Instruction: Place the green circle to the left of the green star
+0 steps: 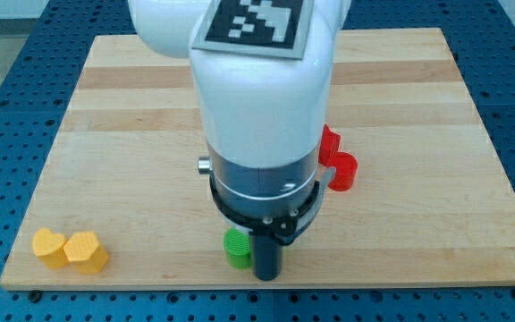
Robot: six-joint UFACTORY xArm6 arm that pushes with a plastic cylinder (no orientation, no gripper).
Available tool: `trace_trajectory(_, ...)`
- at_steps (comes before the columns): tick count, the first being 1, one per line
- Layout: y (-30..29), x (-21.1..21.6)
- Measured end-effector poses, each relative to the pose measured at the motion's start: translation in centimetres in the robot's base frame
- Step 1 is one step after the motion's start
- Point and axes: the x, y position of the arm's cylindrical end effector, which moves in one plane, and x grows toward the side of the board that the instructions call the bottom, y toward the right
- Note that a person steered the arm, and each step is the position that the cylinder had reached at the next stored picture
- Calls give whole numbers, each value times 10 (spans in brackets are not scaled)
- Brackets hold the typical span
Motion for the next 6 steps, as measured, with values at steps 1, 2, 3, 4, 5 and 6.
trace_trajectory(1,30,-26)
trace_trajectory(2,49,-33)
trace_trajectory(3,34,-6)
trace_trajectory(4,-12,-3)
trace_trajectory(5,-42,-17)
trace_trajectory(6,-40,-42)
